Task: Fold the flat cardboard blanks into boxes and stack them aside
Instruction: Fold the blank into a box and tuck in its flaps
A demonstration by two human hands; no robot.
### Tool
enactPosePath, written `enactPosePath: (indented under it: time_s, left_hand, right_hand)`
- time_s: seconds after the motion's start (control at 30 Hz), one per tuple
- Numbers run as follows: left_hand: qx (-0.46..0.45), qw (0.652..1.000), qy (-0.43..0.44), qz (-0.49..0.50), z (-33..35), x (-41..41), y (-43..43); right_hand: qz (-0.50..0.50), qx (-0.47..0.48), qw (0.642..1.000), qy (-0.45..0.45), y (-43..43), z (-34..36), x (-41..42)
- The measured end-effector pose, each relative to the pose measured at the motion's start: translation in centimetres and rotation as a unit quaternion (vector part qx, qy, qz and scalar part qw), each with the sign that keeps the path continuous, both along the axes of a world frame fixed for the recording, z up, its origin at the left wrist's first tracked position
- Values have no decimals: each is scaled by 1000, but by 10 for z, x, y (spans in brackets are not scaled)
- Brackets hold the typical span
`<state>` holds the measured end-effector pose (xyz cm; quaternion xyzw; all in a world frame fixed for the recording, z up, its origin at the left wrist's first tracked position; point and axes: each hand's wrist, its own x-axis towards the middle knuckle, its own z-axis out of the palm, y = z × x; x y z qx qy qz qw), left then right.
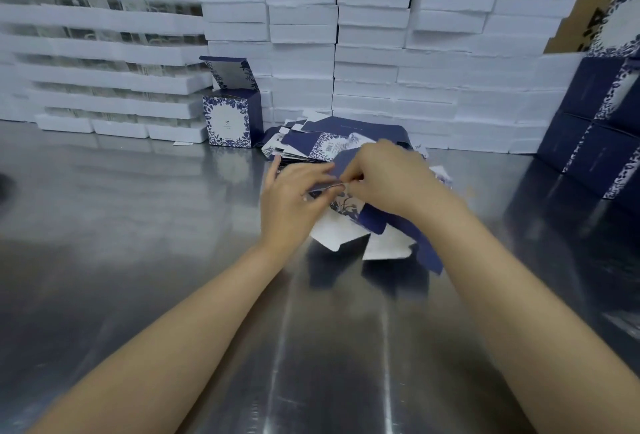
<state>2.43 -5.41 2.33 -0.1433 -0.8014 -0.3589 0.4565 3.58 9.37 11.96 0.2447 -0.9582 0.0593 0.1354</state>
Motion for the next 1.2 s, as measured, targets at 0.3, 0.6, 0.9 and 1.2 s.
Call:
enactPosePath:
  time_s: [0.3,0.6,0.9,1.2]
  left_hand:
    - [209,971,19,-111,5,4,-11]
    - [218,907,-271,-238,-22,-3,1]
    - [234,895,-321,-205,-18,-5,-7]
    - [479,822,-272,-143,-11,-7,-11]
  right_hand:
    - [-8,-618,734,282,27,18,-8]
    - [-36,-706,676,207,6,-60,-32]
    - [-63,-617,780,82,21,-106,-51]
    - [55,-647,760,-18,11,-116,-49]
